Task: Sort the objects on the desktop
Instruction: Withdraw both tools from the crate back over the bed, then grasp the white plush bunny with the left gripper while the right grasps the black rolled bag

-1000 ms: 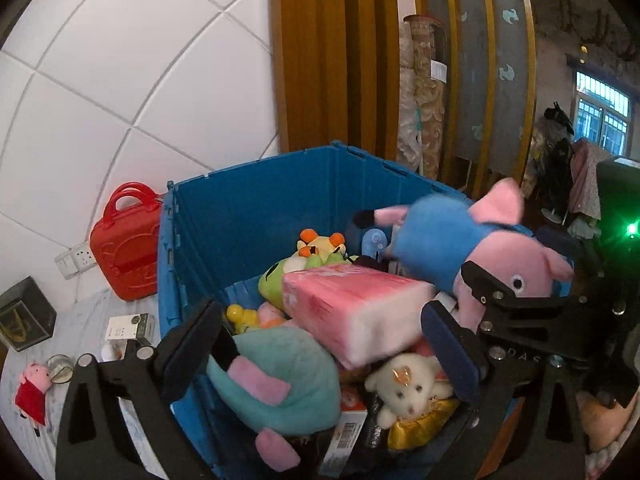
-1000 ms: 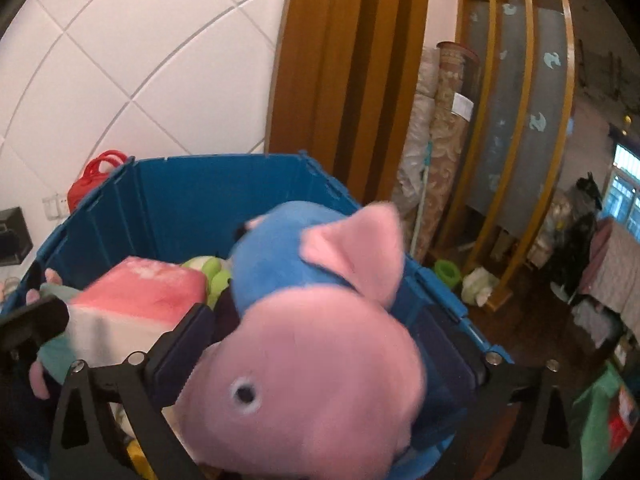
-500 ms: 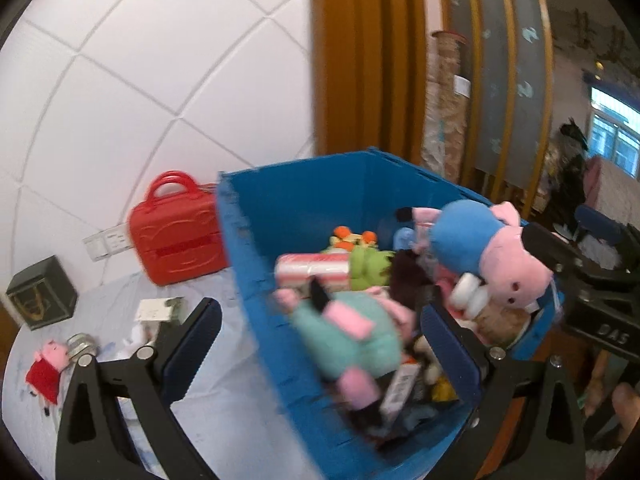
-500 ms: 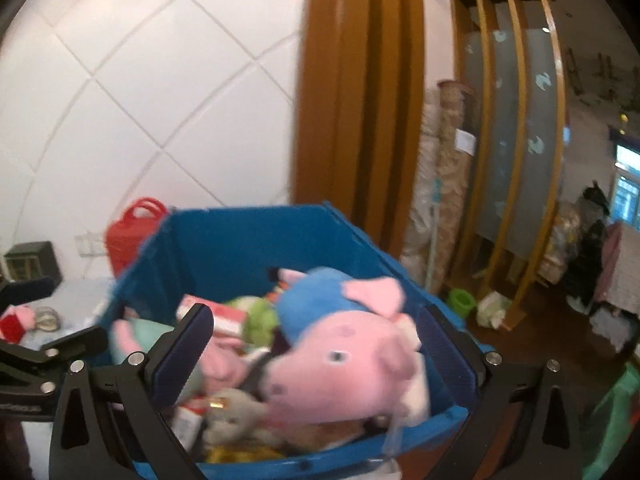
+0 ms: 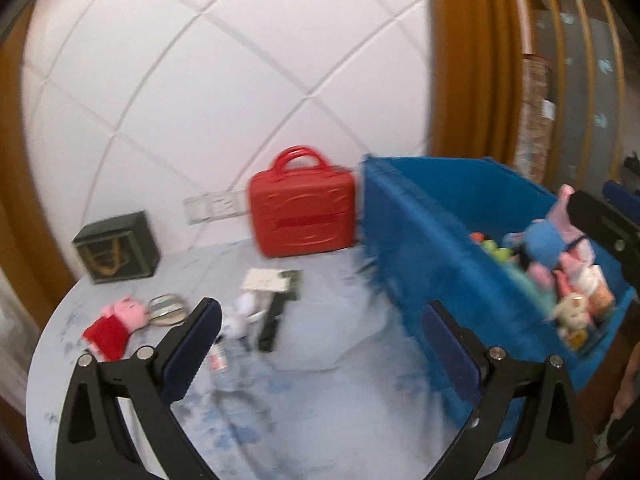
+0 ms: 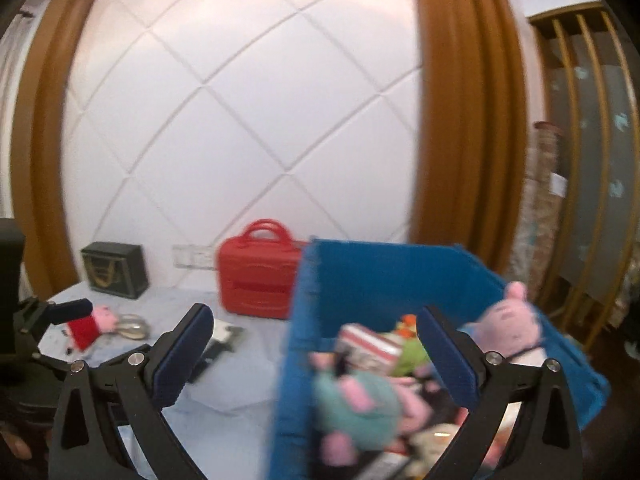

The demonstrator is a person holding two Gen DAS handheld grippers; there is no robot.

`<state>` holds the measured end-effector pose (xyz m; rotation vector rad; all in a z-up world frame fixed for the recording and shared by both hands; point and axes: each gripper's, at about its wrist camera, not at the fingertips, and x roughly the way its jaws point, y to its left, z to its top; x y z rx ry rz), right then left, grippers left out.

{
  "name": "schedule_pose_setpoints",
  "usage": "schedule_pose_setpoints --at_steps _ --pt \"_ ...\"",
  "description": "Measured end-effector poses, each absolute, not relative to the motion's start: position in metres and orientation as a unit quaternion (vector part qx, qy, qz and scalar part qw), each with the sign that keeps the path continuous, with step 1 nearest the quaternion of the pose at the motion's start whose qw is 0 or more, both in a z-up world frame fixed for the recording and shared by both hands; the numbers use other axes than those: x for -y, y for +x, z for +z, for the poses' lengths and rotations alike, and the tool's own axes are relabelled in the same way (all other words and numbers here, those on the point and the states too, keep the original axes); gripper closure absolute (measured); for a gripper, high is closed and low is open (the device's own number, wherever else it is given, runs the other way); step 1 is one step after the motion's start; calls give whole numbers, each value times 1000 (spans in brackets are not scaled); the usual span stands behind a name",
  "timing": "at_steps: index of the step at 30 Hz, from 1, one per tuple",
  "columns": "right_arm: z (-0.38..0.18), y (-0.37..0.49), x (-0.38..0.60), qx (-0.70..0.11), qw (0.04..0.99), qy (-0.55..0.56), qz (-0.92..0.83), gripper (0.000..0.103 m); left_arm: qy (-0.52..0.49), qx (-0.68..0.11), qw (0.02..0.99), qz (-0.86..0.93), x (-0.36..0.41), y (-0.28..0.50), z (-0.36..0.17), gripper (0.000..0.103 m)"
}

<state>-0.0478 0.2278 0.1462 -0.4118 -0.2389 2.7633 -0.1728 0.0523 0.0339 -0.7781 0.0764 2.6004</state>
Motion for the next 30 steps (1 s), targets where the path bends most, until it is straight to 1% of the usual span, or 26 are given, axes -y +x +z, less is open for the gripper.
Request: schedule_pose_setpoints --at_steps 5,8,14,22,30 --pt "125 -94 -181 88 126 -173 973 0 -310 -40 178 933 3 -210 1 2" --pt "105 -130 -162 83 108 -203 970 0 -339 -31 162 926 34 -235 -23 2" --pt "49 -202 -152 74 110 -292 947 0 -391 -14 137 910 76 -285 -72 2" --pt "-22 -293 -172 43 119 -389 912 0 -452 -4 149 880 76 -353 -137 2" --pt "-91 -371 -202 17 139 -459 877 0 -492 -22 172 853 43 -421 -199 2"
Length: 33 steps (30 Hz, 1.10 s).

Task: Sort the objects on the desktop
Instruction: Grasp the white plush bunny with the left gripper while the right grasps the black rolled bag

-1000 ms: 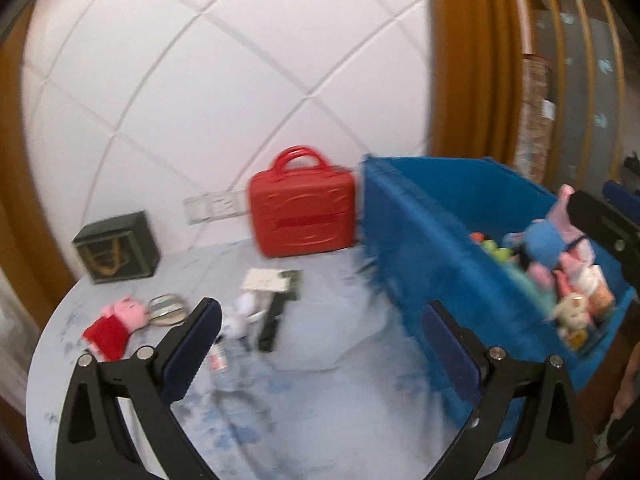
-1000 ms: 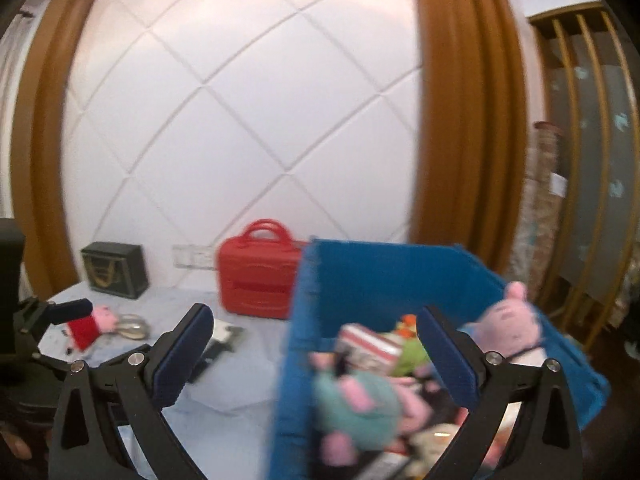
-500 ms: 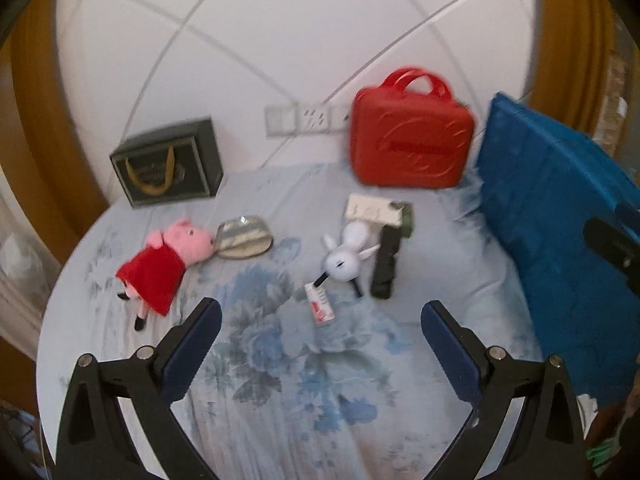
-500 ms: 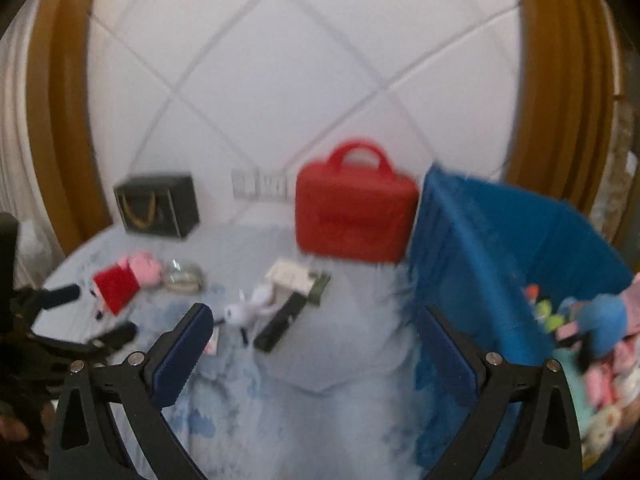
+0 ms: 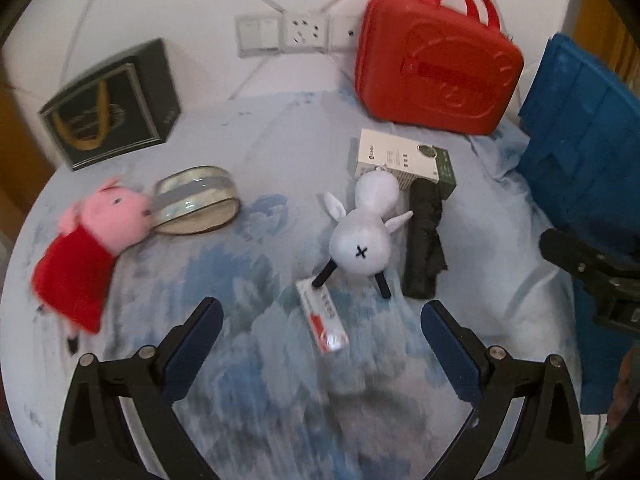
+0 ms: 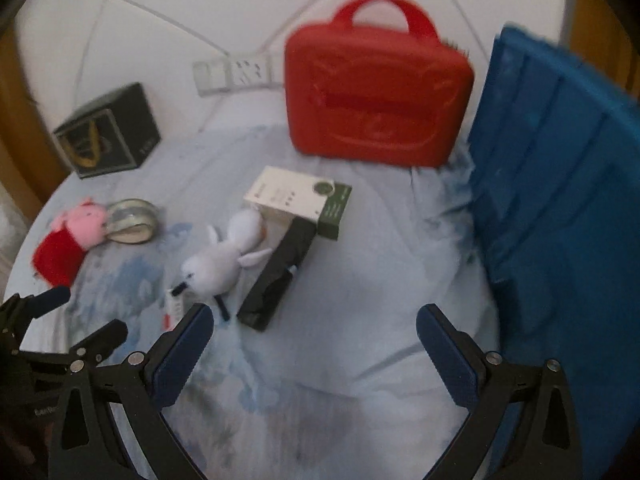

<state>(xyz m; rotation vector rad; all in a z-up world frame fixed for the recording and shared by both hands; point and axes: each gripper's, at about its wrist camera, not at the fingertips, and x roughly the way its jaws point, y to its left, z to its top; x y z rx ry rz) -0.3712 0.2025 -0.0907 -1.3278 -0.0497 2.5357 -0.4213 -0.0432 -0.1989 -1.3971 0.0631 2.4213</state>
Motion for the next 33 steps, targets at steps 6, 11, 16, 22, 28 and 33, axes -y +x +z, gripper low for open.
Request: schedule_pose_setpoints --at_steps 6,11,16,22,28,33 --pt "-135 -414 -227 -9 139 -501 854 8 -510 -51 199 835 12 -458 -237 15" --pt "-167 -443 -231 -36 120 -529 839 19 -518 -75 221 823 -16 -483 -261 15" --pt "-190 -465 -235 -50 111 -550 826 26 -527 -83 229 814 -30 -498 -274 17" --pt "-209 -478 -237 -76 97 -565 816 30 -552 -79 231 797 -35 -507 -293 38" --pt "-219 -489 -225 -65 75 -574 812 53 -542 -92 226 804 -39 -503 -294 43" --pt "-220 -491 -219 -27 83 -568 819 61 -536 -82 221 811 -36 -499 -293 49"
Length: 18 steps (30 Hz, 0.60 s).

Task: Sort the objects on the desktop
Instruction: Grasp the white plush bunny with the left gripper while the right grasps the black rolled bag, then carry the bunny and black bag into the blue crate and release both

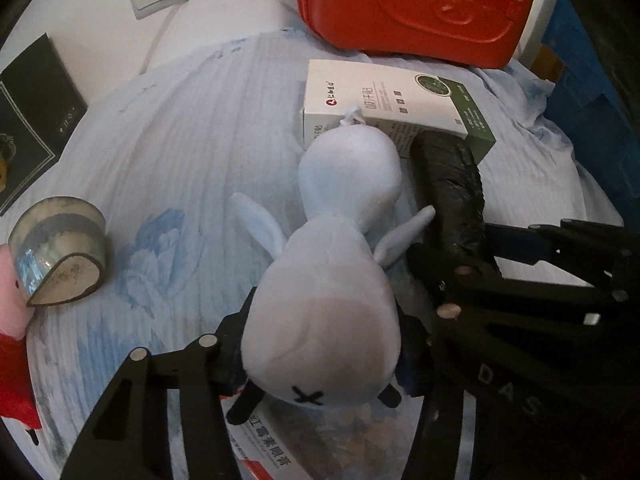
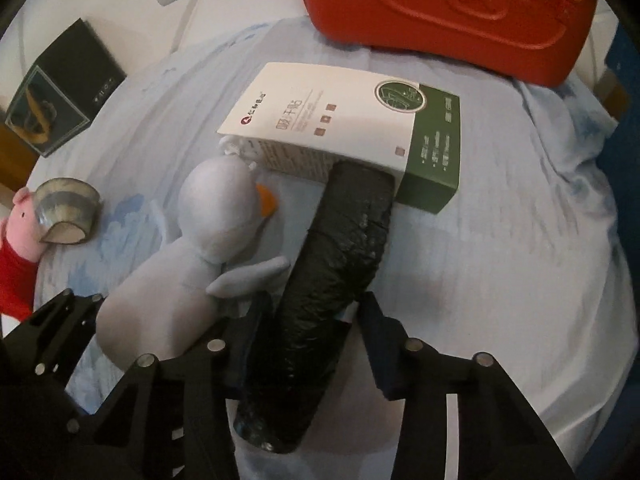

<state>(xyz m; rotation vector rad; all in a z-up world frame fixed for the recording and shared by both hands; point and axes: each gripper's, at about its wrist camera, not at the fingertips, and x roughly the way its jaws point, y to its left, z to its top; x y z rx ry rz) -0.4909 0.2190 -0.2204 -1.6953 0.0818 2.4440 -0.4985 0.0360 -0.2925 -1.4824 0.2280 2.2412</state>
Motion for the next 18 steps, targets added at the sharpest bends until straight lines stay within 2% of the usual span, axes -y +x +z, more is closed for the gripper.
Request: schedule_pose_setpoints --at_steps 6,13,18 --pt "-214 -477 -228 -37 75 -561 823 68 -525 -71 217 820 -27 -486 -277 49" --pt "-192 -455 -226 -30 68 -545 835 69 -505 -62 215 833 -16 -464 -248 49" --pt "-154 -430 -216 -10 63 -515 855 69 -479 -54 212 850 1 -446 -212 49"
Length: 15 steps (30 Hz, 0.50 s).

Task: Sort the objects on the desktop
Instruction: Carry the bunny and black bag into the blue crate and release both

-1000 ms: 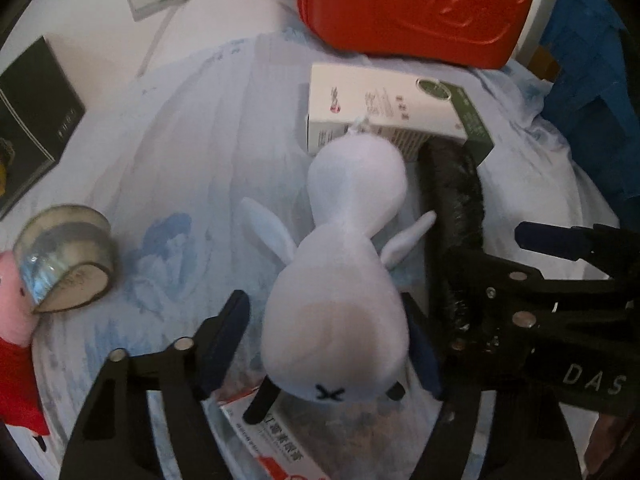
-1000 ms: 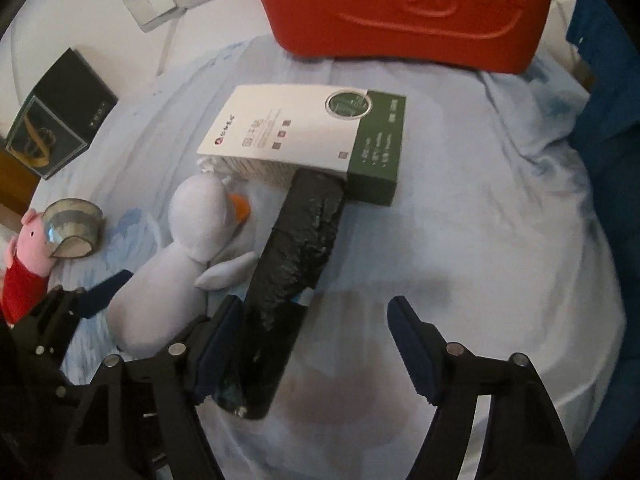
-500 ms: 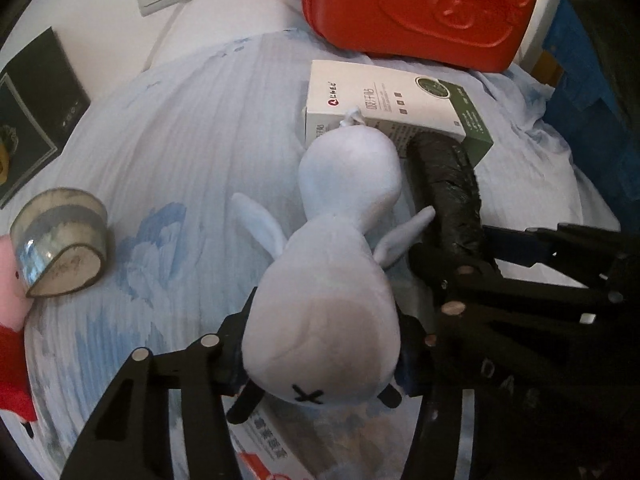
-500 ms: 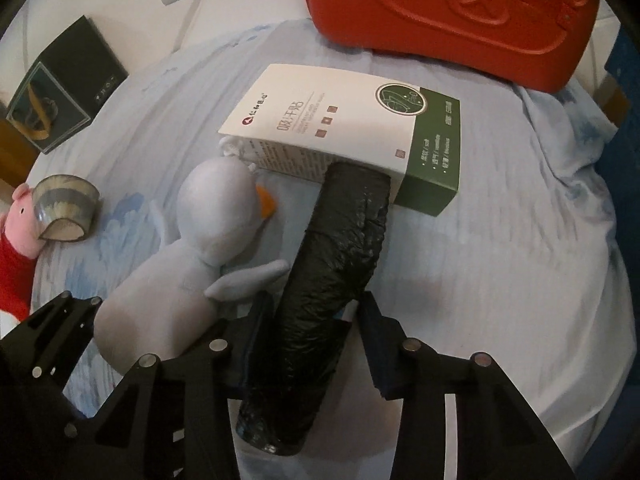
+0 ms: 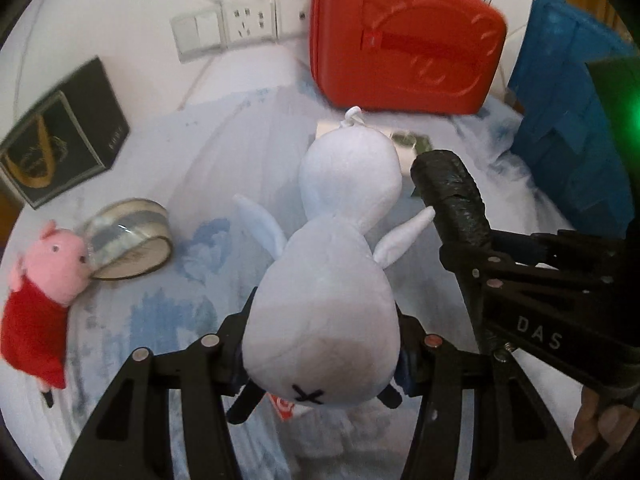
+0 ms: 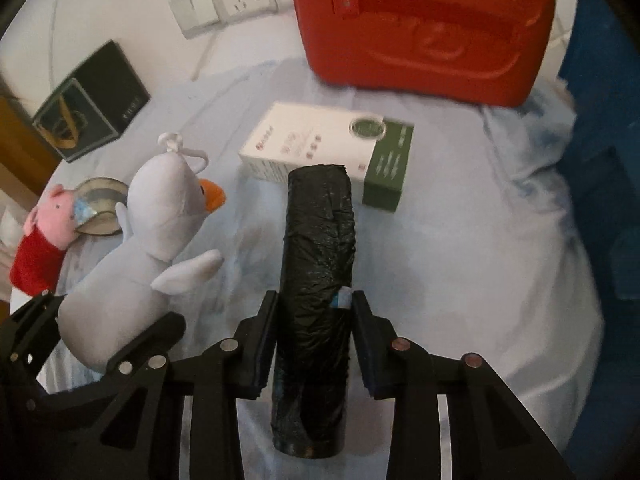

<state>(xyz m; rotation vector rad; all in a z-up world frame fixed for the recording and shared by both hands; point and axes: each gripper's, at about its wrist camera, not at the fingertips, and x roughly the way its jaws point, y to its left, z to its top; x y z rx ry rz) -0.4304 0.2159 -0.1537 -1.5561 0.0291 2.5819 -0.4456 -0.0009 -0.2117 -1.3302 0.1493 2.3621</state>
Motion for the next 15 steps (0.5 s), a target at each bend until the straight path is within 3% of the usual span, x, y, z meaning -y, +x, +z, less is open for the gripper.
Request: schedule_pose_setpoints --at_steps 15 --pt "5 -280 -175 43 72 -366 927 69 -350 -50 226 908 15 -322 -64 49"
